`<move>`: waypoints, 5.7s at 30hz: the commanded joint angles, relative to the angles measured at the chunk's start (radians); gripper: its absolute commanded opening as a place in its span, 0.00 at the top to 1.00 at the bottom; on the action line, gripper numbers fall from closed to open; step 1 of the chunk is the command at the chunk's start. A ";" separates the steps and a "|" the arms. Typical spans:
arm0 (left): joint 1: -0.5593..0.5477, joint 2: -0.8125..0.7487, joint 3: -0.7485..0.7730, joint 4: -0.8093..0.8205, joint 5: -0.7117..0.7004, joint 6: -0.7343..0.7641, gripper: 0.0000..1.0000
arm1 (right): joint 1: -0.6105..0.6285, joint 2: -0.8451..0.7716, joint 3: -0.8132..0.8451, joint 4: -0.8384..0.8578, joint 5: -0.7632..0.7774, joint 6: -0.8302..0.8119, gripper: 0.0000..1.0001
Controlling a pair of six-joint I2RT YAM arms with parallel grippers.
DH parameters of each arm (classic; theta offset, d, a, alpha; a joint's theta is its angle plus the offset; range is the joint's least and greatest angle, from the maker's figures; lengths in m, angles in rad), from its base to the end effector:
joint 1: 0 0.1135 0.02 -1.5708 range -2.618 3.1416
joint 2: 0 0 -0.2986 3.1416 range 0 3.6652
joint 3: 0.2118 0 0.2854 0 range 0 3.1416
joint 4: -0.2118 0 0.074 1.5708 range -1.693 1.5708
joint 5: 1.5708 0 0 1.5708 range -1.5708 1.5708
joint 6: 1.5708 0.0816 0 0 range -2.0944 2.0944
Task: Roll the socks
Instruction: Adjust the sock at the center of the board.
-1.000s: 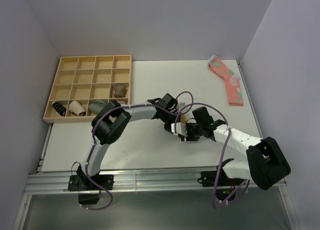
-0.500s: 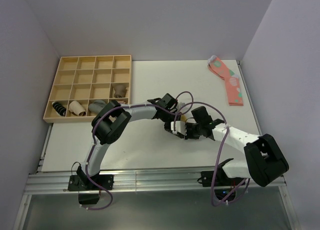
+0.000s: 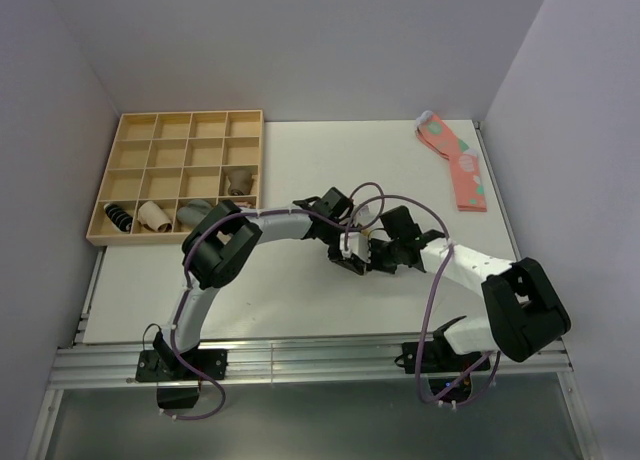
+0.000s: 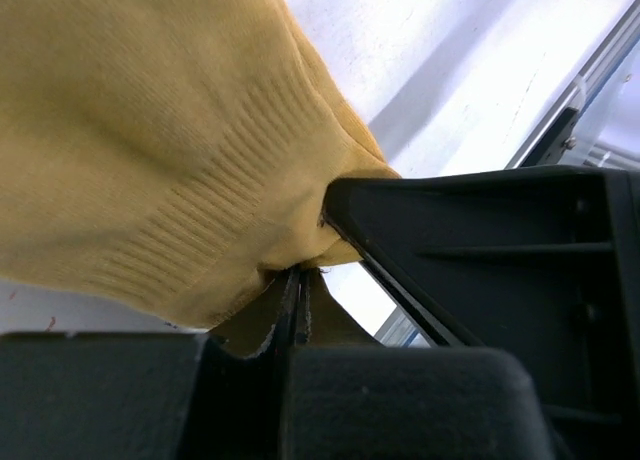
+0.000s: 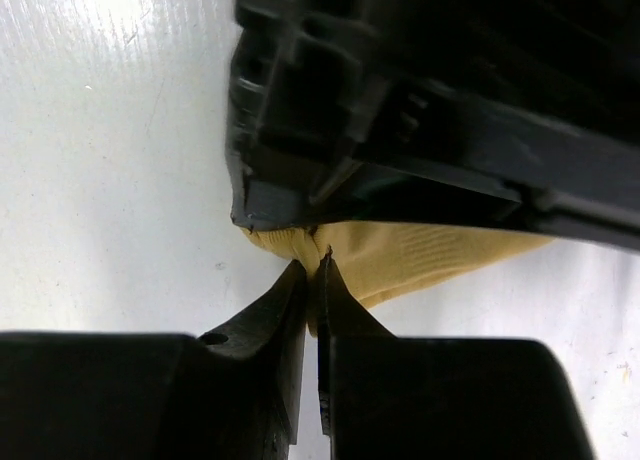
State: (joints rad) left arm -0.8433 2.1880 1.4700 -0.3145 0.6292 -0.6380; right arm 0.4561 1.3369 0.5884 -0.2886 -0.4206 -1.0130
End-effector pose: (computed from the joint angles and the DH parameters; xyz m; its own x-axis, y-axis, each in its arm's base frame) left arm 0.3061 -0.4160 0.0985 -0.9378 0.3291 -0.1109 0.3062 0.6328 -0.7112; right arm 0.2292 0.1495 0.1302 0.0902 -0.8184 -0.5675 -0.9673 0.0637 -0.2455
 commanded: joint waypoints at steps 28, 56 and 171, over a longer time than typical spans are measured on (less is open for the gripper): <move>0.069 -0.272 -0.303 0.399 -0.302 -0.324 0.69 | -0.060 0.056 0.128 -0.089 -0.050 -0.021 0.97; 0.110 0.009 0.058 0.132 -0.465 -0.124 0.55 | -0.060 0.054 0.129 -0.096 -0.046 -0.024 0.97; -0.209 -0.502 -0.656 0.884 -0.797 0.414 0.59 | -0.112 0.955 0.952 -0.980 -0.320 0.274 0.97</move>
State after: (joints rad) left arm -1.0389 1.6554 0.7666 0.5549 -0.1982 -0.2981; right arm 0.3382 2.2681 1.5208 -1.2907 -0.7780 -0.7254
